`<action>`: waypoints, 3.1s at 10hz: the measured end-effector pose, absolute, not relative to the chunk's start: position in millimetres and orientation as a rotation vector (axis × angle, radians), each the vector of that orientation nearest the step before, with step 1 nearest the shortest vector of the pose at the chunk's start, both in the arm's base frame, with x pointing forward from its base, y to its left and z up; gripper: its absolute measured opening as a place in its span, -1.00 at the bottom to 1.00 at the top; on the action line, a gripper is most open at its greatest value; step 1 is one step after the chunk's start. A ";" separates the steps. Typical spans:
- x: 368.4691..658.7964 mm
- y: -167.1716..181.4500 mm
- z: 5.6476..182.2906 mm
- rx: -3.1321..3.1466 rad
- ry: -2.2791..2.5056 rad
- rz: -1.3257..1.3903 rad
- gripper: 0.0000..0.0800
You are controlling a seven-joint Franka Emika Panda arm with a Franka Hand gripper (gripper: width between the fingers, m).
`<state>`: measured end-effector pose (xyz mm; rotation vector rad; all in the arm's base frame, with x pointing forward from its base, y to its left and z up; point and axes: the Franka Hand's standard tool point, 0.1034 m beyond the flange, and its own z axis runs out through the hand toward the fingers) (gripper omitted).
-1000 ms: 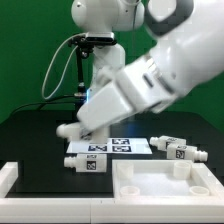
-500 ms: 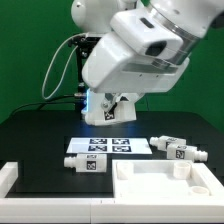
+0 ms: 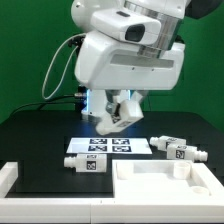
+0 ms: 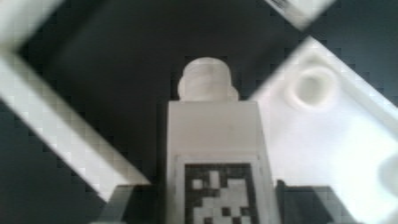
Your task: Assemble one leg
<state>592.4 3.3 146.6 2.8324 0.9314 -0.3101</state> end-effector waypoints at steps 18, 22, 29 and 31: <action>616.9 26.8 127.0 2.811 0.748 0.975 -0.29; 611.7 66.1 122.5 3.024 0.671 0.885 -0.29; 622.0 84.4 116.7 3.072 0.619 0.910 -0.29; 624.1 95.0 103.5 3.087 0.599 0.939 -0.29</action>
Offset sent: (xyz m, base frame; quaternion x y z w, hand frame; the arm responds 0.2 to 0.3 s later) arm 0.0394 0.0438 0.0138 -0.0268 0.1638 0.0938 0.9817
